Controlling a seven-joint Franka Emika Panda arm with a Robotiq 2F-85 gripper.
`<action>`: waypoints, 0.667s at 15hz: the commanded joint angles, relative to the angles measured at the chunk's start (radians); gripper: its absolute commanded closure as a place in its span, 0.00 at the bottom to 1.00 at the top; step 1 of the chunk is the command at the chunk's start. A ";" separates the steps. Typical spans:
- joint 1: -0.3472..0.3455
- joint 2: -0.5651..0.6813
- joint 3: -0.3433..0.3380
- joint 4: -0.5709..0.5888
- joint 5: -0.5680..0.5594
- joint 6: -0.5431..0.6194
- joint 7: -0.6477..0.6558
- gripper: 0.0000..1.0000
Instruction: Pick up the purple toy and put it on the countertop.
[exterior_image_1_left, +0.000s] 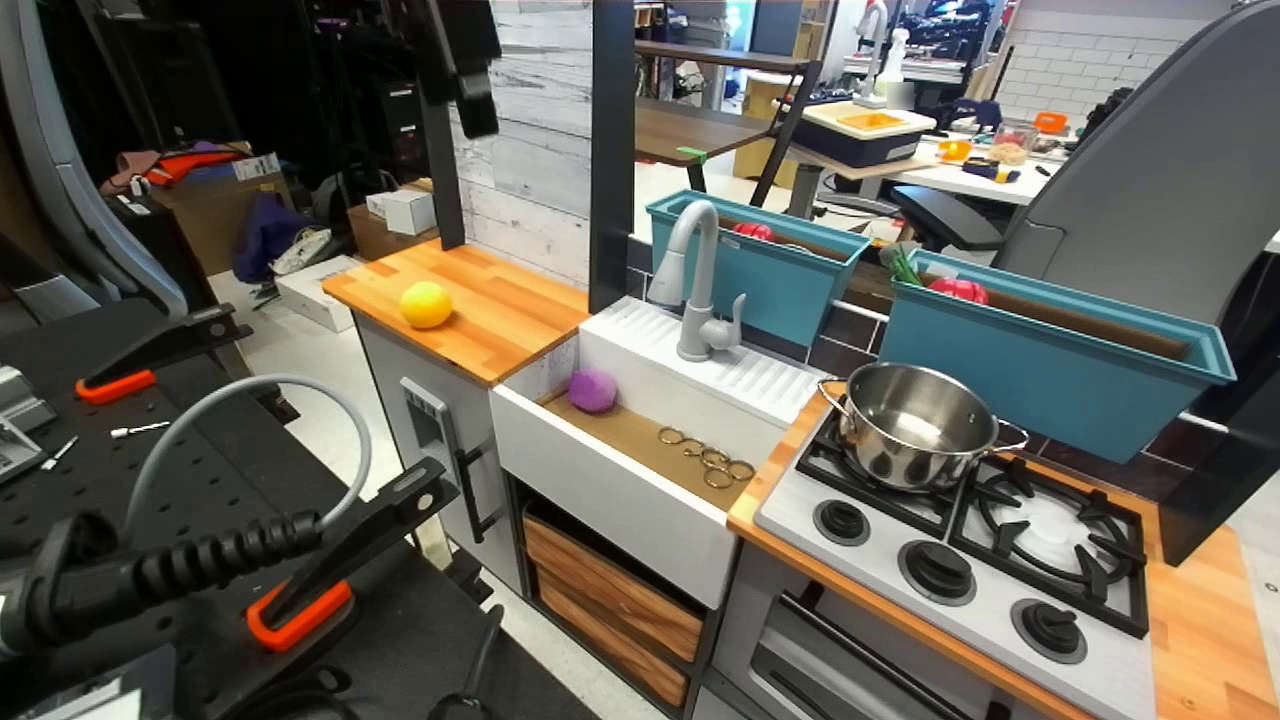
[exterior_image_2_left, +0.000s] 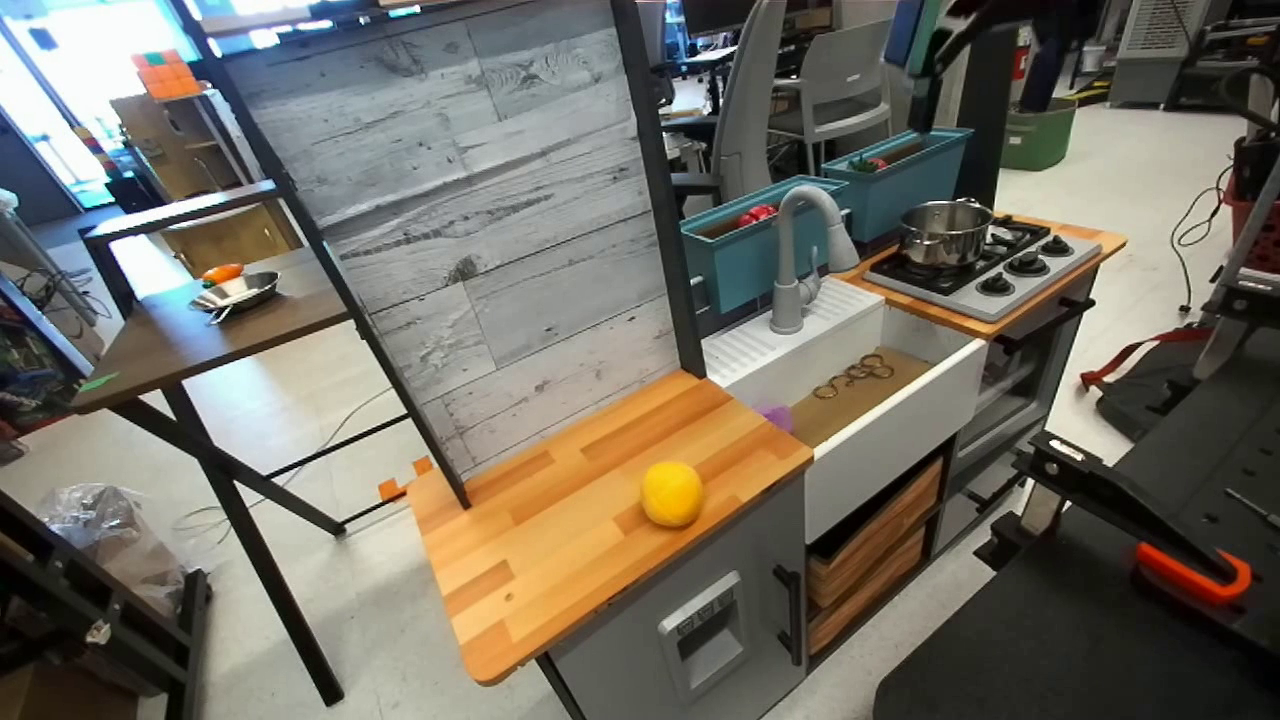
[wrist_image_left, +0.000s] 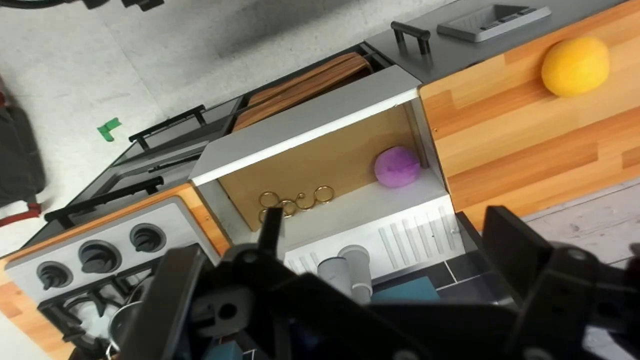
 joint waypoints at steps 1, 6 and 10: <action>0.067 0.261 -0.075 0.155 -0.097 0.108 0.077 0.00; 0.215 0.553 -0.235 0.366 -0.116 0.183 0.090 0.00; 0.285 0.751 -0.290 0.509 -0.063 0.232 0.085 0.00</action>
